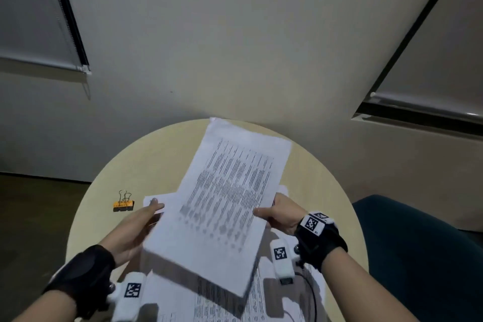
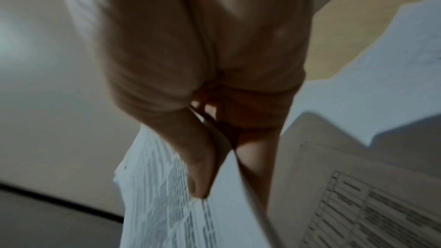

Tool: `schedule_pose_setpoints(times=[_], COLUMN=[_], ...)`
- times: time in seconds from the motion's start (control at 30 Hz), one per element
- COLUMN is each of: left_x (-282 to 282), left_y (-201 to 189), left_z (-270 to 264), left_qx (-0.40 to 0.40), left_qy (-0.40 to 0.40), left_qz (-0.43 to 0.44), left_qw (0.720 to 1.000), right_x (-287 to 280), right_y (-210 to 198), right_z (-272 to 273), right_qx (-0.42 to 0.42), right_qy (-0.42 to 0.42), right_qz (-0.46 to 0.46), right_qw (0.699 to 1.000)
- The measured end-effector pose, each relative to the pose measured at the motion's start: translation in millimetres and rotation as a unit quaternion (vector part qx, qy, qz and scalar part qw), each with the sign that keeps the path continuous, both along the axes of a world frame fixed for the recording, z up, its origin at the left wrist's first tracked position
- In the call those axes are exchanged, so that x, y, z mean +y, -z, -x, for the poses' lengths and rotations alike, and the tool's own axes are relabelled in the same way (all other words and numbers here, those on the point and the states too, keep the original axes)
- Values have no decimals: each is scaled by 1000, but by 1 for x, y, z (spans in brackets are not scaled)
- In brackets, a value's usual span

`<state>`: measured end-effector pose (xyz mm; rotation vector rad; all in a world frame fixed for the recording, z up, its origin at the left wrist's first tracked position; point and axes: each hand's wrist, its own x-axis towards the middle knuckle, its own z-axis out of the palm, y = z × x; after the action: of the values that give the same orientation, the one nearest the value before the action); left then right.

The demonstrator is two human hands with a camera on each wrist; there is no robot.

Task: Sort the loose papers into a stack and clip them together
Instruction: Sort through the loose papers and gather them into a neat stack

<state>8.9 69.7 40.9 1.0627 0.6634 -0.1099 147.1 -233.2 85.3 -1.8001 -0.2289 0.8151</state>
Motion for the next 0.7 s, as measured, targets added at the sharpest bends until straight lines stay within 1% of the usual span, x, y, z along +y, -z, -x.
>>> schedule_pose_setpoints(times=[0.1, 0.17, 0.2, 0.23, 0.27, 0.3, 0.37, 0.4, 0.43, 0.47, 0.5, 0.53, 0.57, 0.63, 0.67, 0.7], left_x=[10, 7, 5, 7, 9, 14, 25, 31, 38, 41, 43, 44, 49, 61, 67, 68], left_y=[-2, 4, 8, 16, 21, 32, 49, 57, 70, 77, 85, 89, 103, 136, 153, 161], left_z=[13, 20, 24, 28, 33, 38, 51, 60, 69, 78, 86, 93, 99, 105, 105, 106], left_qx=[19, 43, 50, 61, 75, 97, 144, 159, 176, 191, 204, 205, 211, 220, 221, 222], left_qy=[87, 139, 144, 126, 98, 65, 8, -17, -40, -50, -63, -79, -90, -88, -88, -90], left_qz=[-29, -63, -78, -95, -109, -119, -155, -183, -207, -221, -222, -208, -207, -220, -221, -226], left_qw=[996, 987, 985, 986, 986, 986, 977, 970, 962, 955, 951, 953, 951, 946, 946, 944], right_x=[13, 32, 44, 56, 66, 72, 72, 63, 50, 35, 18, 4, -5, -10, -10, -9], right_y=[1, 9, 18, 24, 32, 42, 59, 69, 84, 90, 99, 105, 107, 111, 115, 122], right_z=[8, 15, 17, 23, 26, 28, 34, 35, 36, 40, 44, 51, 59, 73, 77, 77], right_qx=[-4, 1, -6, -18, -27, -33, -29, -34, -49, -73, -95, -88, -69, -28, -21, -15], right_qy=[-113, -166, -182, -183, -171, -143, -85, -53, -27, 8, 55, 100, 136, 158, 162, 163], right_qz=[83, 106, 127, 130, 135, 120, 135, 178, 243, 331, 410, 459, 480, 483, 472, 450], right_qw=[990, 980, 975, 974, 976, 982, 987, 982, 968, 941, 906, 878, 864, 860, 866, 878])
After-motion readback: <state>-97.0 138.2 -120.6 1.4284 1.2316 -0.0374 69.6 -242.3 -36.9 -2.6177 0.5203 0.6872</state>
